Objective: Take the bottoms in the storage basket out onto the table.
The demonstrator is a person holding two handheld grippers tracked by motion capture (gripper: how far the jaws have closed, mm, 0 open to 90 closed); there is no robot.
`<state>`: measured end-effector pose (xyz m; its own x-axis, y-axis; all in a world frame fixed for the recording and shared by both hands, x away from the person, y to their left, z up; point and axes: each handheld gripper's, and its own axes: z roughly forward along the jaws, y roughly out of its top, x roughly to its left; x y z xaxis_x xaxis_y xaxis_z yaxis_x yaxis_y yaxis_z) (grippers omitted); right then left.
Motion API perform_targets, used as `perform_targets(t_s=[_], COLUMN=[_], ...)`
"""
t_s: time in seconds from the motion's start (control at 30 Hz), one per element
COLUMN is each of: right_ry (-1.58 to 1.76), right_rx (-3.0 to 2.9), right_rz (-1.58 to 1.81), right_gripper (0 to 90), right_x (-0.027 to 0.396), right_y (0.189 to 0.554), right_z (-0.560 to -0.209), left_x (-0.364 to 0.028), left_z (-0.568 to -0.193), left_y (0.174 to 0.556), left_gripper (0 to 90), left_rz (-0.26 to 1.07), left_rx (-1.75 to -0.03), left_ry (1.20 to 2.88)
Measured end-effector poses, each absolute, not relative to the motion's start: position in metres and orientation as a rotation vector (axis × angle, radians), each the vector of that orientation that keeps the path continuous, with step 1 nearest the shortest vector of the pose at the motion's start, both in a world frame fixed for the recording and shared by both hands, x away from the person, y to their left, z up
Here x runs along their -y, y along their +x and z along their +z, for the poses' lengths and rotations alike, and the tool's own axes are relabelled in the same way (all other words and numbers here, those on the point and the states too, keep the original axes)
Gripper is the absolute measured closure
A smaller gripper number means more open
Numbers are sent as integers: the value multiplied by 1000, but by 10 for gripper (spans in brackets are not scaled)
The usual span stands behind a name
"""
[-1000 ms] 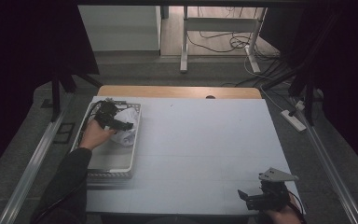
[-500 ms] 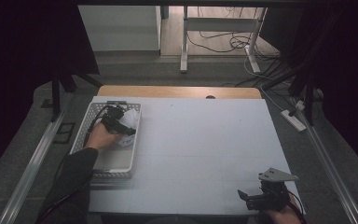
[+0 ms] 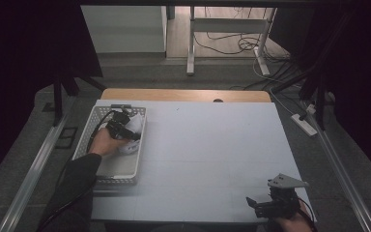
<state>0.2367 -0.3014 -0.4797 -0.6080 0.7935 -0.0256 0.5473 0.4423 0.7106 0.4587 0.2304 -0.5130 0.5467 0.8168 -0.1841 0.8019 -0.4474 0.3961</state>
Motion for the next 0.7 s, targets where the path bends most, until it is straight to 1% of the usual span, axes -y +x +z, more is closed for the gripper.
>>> perform_targets(t_s=[0.03, 0.07, 0.1, 0.47, 0.7], right_ry=[1141, 1141, 1142, 1142, 1143], right_rx=[-2344, -2344, -2344, -2343, -2343], right_rz=[962, 962, 962, 966, 968], right_gripper=[2, 2, 2, 2, 2], right_x=[302, 302, 302, 302, 302], right_y=[237, 237, 237, 237, 237], right_z=[-480, -480, -480, -480, -480], left_x=[-230, -229, -228, -228, -232], left_z=[-512, -512, -511, -506, -499], left_y=[458, 458, 458, 456, 455], left_gripper=[481, 481, 503, 538, 546], left_rz=[49, 52, 53, 105, 109], left_rx=[-1313, -1314, -1318, -1304, -1333], left_ry=[2354, 2357, 2361, 2397, 2387])
